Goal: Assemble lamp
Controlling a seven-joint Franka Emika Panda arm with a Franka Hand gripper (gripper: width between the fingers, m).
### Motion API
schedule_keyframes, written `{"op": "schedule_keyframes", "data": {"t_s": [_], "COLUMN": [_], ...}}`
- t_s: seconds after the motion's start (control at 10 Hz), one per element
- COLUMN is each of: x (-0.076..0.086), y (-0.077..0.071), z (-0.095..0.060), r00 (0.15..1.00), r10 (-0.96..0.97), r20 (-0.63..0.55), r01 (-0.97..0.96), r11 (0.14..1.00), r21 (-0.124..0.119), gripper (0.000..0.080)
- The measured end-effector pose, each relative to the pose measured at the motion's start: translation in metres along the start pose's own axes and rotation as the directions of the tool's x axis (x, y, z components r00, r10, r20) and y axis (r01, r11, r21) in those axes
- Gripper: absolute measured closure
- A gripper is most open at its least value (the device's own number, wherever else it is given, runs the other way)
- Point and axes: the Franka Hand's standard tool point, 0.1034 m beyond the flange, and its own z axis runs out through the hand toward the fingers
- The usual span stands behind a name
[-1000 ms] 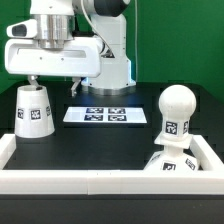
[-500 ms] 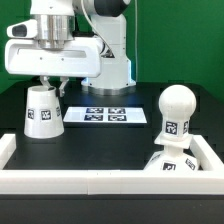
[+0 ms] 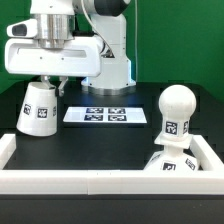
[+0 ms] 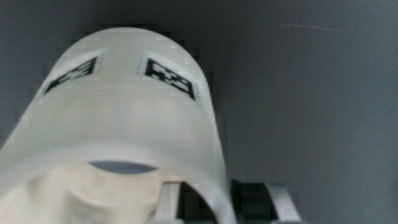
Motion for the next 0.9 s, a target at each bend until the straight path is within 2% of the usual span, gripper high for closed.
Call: {"op": "schedule_keyframes", "data": {"t_s": [0.2, 0.3, 0.6, 0.7, 0.9], "x": [0.009, 0.016, 0.040, 0.046, 0.045], "y": [-0.031, -0.051, -0.103, -0.114, -0.113], "z": [-0.016, -0.031, -0.073, -0.079, -0.077], "r00": [0.999, 0.999, 0.997, 0.996, 0.996], "r10": [-0.033, -0.042, -0.077, -0.089, -0.091], "r20": [0.022, 0.027, 0.017, 0.001, 0.004], "r01": [0.032, 0.040, 0.074, 0.088, 0.089], "r11": [0.999, 0.997, 0.990, 0.988, 0.988], "r21": [0.043, 0.070, 0.120, 0.126, 0.125], "gripper": [0.0755, 0.0755, 0.0755, 0.0755, 0.0755]}}
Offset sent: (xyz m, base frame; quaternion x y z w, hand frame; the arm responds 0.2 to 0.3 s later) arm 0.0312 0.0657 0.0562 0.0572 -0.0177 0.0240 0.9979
